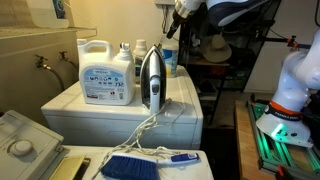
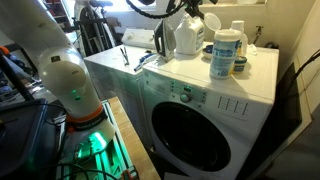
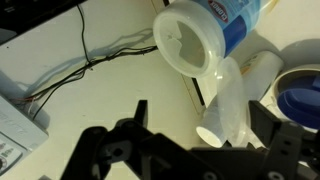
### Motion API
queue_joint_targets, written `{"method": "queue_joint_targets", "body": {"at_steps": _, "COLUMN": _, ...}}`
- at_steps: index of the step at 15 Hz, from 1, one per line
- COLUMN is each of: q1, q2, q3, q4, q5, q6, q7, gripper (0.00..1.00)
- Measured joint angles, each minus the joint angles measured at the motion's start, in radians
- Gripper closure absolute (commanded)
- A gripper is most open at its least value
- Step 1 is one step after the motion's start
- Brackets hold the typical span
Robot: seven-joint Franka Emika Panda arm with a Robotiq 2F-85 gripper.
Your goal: Close the top of the white bottle
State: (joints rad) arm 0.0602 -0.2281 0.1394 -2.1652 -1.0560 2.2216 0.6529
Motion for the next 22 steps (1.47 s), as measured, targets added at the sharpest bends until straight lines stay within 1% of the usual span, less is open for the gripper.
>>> {"method": "queue_joint_targets", "body": {"at_steps": 7, "q1": -0.022, "q2": -0.093, "q3": -0.053, "q4": -0.086, "q5": 0.010, "q6": 0.011, "q7": 0.010, "gripper": 0.00}}
{"method": "queue_joint_targets", "body": {"at_steps": 9, "q1": -0.034, "q2": -0.116, "q3": -0.070, "q4": -0.115, "q5": 0.009, "q6": 0.049, "q7": 0.030, "gripper": 0.00}}
{"method": "queue_joint_targets", "body": {"at_steps": 13, "q1": -0.053, "q2": -0.146, "q3": -0.098, "q4": -0.163, "q5": 0.017, "q6": 0.173, "q7": 0.064, "gripper": 0.00}}
{"method": "queue_joint_targets", "body": {"at_steps": 18, "q1": -0.042, "q2": -0.137, "q3": -0.083, "q4": -0.201, "q5": 0.113, "q6": 0.191, "q7": -0.010, "gripper": 0.00}}
{"method": "queue_joint_targets", "body": {"at_steps": 22, "q1": -0.040, "q2": -0.095, "q3": -0.047, "q4": -0.197, "q5": 0.121, "q6": 0.191, "q7": -0.056, "gripper": 0.00}}
